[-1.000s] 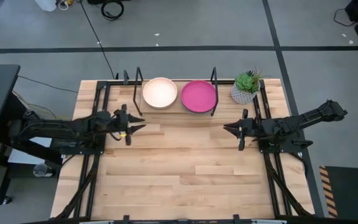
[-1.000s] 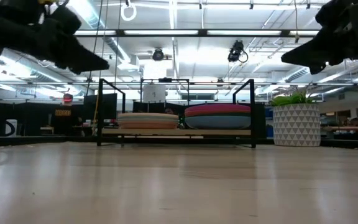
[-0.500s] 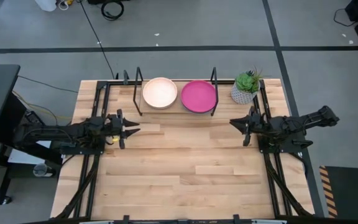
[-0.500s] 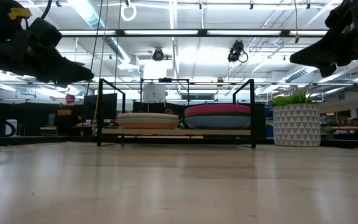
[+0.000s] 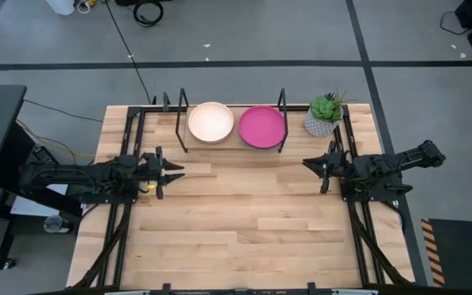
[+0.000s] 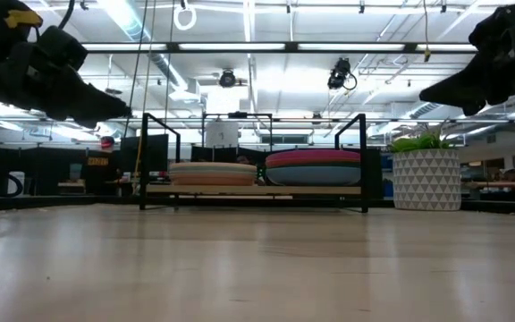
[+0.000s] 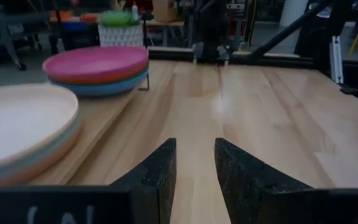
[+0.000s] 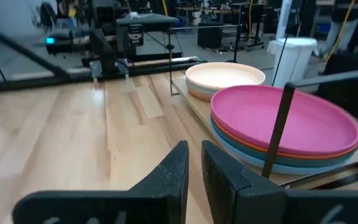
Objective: Place and stack plates onto a shelf
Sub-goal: Return to Home Position
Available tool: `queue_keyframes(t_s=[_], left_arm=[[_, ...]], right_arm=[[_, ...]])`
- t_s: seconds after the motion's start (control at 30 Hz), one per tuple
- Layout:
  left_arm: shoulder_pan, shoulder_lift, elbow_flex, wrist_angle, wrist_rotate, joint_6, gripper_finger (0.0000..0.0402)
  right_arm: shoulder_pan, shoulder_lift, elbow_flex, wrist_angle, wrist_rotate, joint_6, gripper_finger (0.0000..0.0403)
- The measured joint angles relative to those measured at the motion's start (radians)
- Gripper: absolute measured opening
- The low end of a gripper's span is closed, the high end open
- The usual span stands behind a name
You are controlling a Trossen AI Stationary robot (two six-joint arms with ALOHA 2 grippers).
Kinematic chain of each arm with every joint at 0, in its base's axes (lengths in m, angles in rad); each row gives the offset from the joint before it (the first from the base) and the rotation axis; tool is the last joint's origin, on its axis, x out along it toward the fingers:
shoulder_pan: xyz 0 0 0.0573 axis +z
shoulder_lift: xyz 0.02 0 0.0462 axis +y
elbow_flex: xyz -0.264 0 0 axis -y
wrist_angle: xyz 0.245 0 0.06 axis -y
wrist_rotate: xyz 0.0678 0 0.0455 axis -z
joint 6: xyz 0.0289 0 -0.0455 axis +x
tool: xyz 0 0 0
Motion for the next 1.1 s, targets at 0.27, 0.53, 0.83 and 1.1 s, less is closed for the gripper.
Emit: queue_keyframes(t_s=[0.27,0.53,0.83,1.1], left_arm=[[-0.003,-0.023,0.000,-0.048,0.029,-0.038,0.0117],[-0.003,-0.130,0.000,-0.046,0.047,0.052,0.0117],[-0.003,-0.149,0.000,-0.088,0.047,0.099,0.0117],[-0.003,-0.149,0.000,-0.089,0.047,0.099,0.0117]], right_arm=[[0.000,-0.009,0.111,-0.028,0.013,0.020,0.0050],[0.000,-0.075,0.141,-0.095,0.046,0.040,0.0050],[0.000,-0.096,0.034,-0.036,0.033,0.106,0.0050],[0.000,-0.096,-0.039,0.008,-0.039,-0.015,0.0050]])
